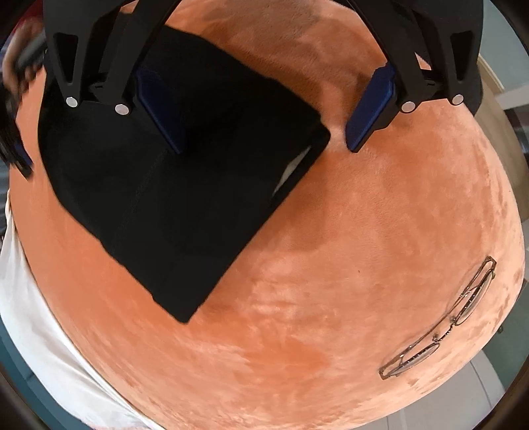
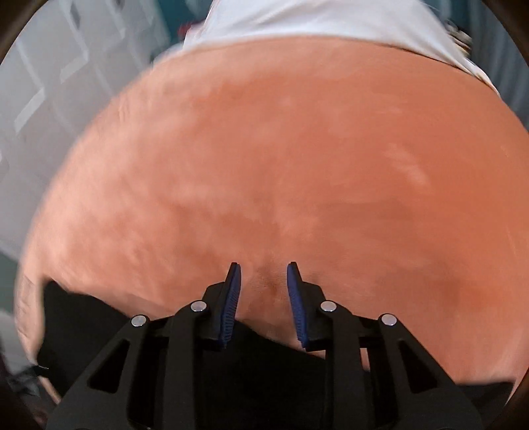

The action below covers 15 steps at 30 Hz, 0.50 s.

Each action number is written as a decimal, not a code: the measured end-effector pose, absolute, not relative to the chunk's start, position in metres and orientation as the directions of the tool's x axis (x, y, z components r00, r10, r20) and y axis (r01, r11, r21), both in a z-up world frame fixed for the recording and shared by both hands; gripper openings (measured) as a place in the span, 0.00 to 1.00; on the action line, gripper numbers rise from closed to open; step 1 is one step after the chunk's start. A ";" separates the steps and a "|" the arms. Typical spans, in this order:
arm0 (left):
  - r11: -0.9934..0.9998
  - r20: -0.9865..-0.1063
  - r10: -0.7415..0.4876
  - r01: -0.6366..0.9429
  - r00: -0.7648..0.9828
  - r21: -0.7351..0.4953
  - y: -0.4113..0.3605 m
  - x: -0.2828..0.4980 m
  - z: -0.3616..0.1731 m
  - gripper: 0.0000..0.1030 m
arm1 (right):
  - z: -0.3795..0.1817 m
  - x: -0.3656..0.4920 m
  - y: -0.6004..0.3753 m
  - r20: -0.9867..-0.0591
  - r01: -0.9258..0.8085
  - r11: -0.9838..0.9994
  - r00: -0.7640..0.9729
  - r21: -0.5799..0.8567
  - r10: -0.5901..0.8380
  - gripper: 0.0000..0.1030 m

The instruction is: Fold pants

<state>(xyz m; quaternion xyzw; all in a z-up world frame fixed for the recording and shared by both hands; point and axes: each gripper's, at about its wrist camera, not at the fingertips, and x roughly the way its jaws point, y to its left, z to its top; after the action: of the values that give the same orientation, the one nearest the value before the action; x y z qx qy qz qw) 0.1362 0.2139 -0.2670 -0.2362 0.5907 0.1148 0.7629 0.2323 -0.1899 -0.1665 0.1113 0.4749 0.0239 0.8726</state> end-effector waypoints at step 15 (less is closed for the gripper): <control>0.934 -0.708 -0.355 0.203 0.611 -0.293 0.008 0.114 -0.062 0.13 | -0.146 0.018 -0.326 -0.784 0.376 0.851 0.618 0.367 0.065 0.71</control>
<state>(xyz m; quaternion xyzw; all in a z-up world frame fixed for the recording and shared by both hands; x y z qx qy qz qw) 0.1139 0.0084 -0.0619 -0.0919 0.4123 -0.1561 0.8928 0.0183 -0.3256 -0.1465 0.2576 0.4277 -0.0900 0.8617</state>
